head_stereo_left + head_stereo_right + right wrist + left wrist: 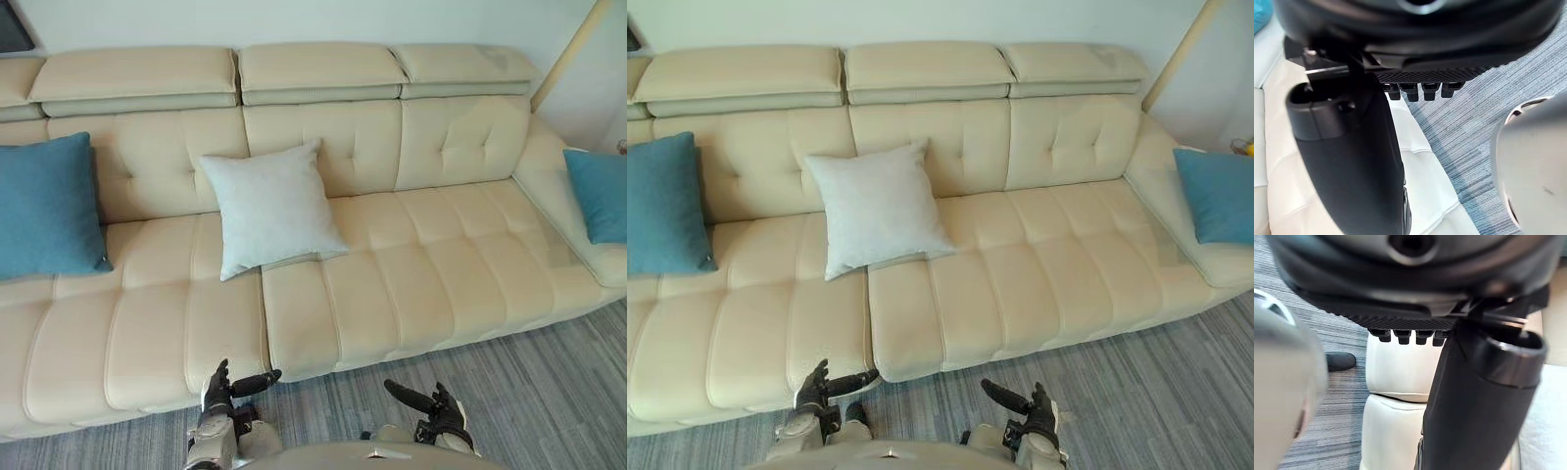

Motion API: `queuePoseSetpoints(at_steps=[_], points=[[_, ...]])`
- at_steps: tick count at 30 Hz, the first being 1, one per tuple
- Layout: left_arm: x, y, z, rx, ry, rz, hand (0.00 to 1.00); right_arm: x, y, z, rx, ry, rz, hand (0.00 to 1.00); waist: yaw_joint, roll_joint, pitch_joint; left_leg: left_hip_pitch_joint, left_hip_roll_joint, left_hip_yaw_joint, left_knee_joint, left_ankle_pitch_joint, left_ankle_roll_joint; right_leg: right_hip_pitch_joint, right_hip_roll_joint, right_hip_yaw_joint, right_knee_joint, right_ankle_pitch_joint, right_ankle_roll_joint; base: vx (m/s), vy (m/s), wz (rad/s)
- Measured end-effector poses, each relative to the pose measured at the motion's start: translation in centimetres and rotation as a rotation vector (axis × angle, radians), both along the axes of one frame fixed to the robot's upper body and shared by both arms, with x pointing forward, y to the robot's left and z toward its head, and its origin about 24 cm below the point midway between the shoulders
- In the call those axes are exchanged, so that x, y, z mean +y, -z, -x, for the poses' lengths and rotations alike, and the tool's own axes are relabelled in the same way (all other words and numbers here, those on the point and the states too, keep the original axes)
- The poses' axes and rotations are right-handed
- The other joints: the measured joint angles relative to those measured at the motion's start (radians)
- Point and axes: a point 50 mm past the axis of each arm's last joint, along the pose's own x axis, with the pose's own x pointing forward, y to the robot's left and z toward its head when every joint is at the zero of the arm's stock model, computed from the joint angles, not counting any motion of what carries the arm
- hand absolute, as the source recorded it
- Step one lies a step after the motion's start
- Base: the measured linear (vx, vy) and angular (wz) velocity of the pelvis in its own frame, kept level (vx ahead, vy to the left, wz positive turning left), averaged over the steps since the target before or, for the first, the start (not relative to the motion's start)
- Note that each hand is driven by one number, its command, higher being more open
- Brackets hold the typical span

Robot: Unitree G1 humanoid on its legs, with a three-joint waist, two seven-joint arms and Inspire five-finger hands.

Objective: Pick up cushions and gather them together orderly.

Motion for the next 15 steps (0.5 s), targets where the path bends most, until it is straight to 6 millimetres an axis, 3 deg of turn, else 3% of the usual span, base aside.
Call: queuePoseSetpoints(at_steps=[1, 2, 3, 4, 6, 7, 9, 10, 12, 14, 15], points=[[0.0, 0.0, 0.1, 0.002, -0.002, -0.003, 1.00, 0.0, 0.1, 0.3, 0.011, 0.001, -0.002, 1.00, 0.000, -0.004, -0.002, -0.001, 0.004, -0.006, 0.009, -0.004, -0.002, 0.000, -0.020, -0.024, 0.084, -0.030, 0.006, -0.12, -0.137, 0.16], [0.5, 0.0, 0.4, 0.007, -0.013, -0.015, 1.00, 0.3, 0.6, 1.1, 0.048, 0.001, -0.014, 1.00, 0.000, -0.026, -0.014, -0.011, 0.003, -0.023, 0.030, -0.006, -0.003, 0.021, -0.074, -0.049, 0.251, -0.063, 0.039, -0.08, -0.157, 0.25], [0.7, 0.0, 0.5, 0.009, -0.017, -0.021, 1.00, 0.4, 0.7, 1.3, 0.057, -0.001, -0.017, 1.00, 0.001, -0.035, -0.019, -0.022, 0.002, -0.031, 0.039, -0.006, -0.003, 0.024, -0.085, -0.047, 0.273, -0.074, 0.056, -0.10, -0.206, 0.29], [1.2, -0.1, 0.5, 0.010, -0.021, -0.031, 1.00, 0.4, 0.8, 1.2, 0.061, -0.005, -0.018, 1.00, -0.001, -0.051, -0.017, -0.038, -0.001, -0.041, 0.057, 0.001, -0.010, 0.014, -0.079, -0.060, 0.271, -0.072, 0.064, -0.08, -0.200, 0.15], [0.3, 0.2, 0.7, 0.024, -0.019, -0.005, 1.00, -0.4, 0.7, 1.0, 0.064, -0.006, 0.005, 1.00, 0.030, -0.024, -0.019, -0.075, -0.027, -0.059, 0.077, 0.005, 0.001, 0.048, -0.031, -0.068, 0.129, -0.079, 0.069, -0.04, -0.104, -0.04], [0.2, 0.1, 0.6, 0.014, -0.018, -0.006, 1.00, -0.3, 0.6, 0.4, 0.052, -0.012, 0.007, 1.00, 0.044, -0.033, -0.013, -0.080, -0.034, -0.049, 0.052, 0.036, 0.006, 0.058, -0.035, -0.070, 0.105, -0.132, 0.038, -0.02, -0.008, -0.09], [0.9, -0.2, 0.0, 0.004, -0.008, -0.033, 1.00, 0.1, 0.5, -0.2, 0.045, -0.036, 0.004, 1.00, 0.049, -0.065, -0.012, -0.118, -0.058, -0.047, 0.064, 0.050, 0.003, 0.068, -0.031, -0.064, 0.009, -0.195, 0.012, -0.12, -0.135, 0.02], [0.7, -0.2, -0.1, 0.001, -0.007, -0.028, 1.00, -0.1, 0.2, -1.3, 0.024, -0.055, 0.016, 1.00, 0.052, -0.025, 0.007, -0.131, -0.028, -0.065, 0.062, 0.066, 0.004, 0.100, 0.014, -0.075, -0.078, -0.160, 0.003, -0.14, -0.146, 0.03], [-0.4, 0.0, -0.1, 0.003, 0.012, -0.006, 1.00, -0.6, 0.0, -1.7, 0.015, -0.058, 0.029, 1.00, 0.052, 0.009, 0.019, -0.131, -0.013, -0.080, 0.045, 0.091, 0.000, 0.124, 0.040, -0.097, -0.124, -0.130, -0.005, -0.16, -0.047, 0.23], [-0.8, 0.0, -0.1, 0.006, 0.045, -0.012, 1.00, -0.9, 0.1, -1.2, 0.029, -0.054, 0.037, 1.00, 0.049, 0.029, 0.017, -0.144, -0.011, -0.103, 0.036, 0.113, -0.010, 0.123, 0.042, -0.133, -0.123, -0.125, -0.012, -0.13, 0.002, 0.44], [-0.9, 0.0, -0.2, 0.004, 0.055, -0.014, 1.00, -1.1, 0.1, -1.1, 0.034, -0.054, 0.041, 1.00, 0.048, 0.026, 0.019, -0.164, -0.014, -0.120, 0.051, 0.110, -0.013, 0.115, 0.034, -0.151, -0.123, -0.120, -0.018, -0.09, 0.039, 0.31]])
